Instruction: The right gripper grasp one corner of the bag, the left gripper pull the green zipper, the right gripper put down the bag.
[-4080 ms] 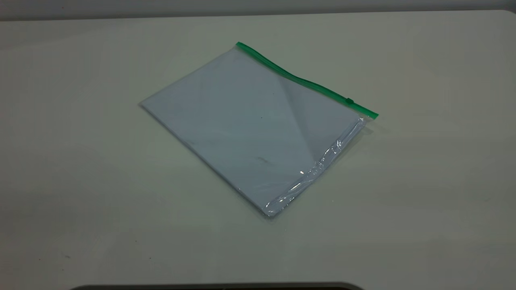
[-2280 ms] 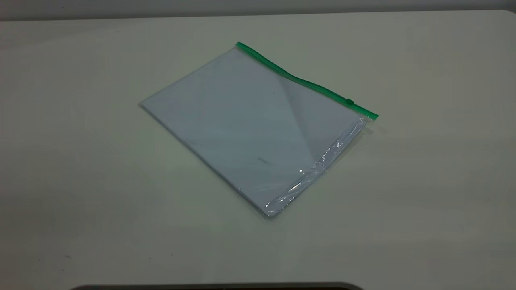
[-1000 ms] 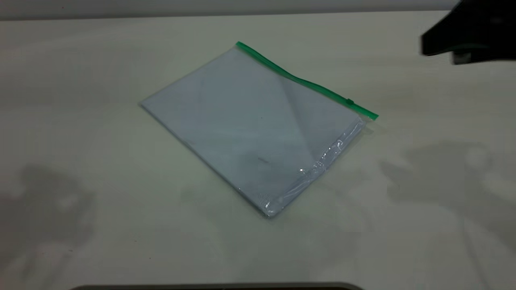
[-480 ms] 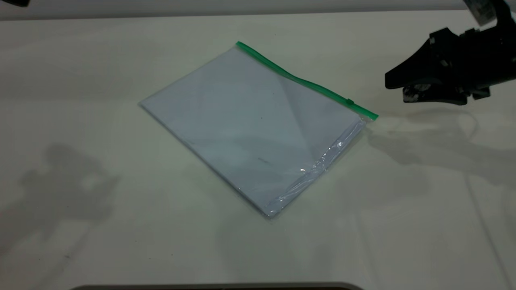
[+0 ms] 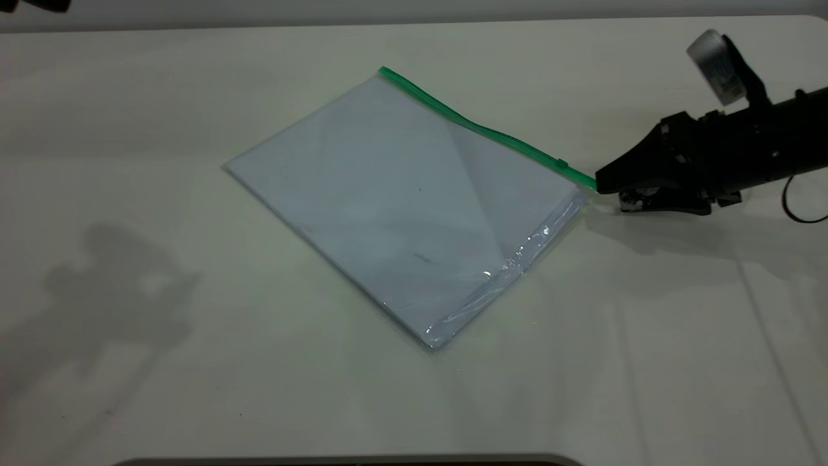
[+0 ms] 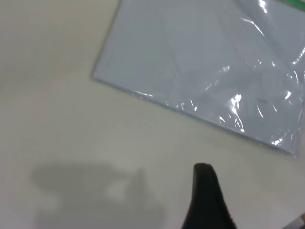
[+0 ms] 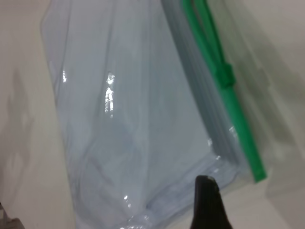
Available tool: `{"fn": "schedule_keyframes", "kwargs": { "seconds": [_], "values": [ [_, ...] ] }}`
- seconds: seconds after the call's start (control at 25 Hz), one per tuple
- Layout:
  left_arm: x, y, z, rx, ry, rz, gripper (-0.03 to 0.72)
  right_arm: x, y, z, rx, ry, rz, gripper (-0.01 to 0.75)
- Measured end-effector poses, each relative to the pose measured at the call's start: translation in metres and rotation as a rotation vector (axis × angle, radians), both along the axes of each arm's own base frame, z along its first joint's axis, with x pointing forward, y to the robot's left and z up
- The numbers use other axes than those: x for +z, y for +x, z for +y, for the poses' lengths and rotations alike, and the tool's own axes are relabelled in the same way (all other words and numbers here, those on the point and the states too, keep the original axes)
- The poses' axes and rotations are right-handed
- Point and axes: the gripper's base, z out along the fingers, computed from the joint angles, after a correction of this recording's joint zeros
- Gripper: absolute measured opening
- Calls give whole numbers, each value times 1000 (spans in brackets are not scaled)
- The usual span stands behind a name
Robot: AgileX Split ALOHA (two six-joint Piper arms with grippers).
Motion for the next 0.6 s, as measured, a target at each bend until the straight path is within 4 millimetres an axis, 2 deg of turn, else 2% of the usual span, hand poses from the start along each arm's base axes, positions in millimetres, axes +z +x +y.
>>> {"fn": "schedule_keyframes", "kwargs": {
  "seconds": [0.2,0.44,0.6],
  "values": [
    [1,1,0,9,2,-10,572,-11,9,11,31,41,-10,535],
    [2,5,-1,30,-26,-13,572,-14,6,46,88,55,-7,535],
    [3,6,-1,40,-33,-19,572,-12,9,59,60,72,-23,534]
  ]
}}
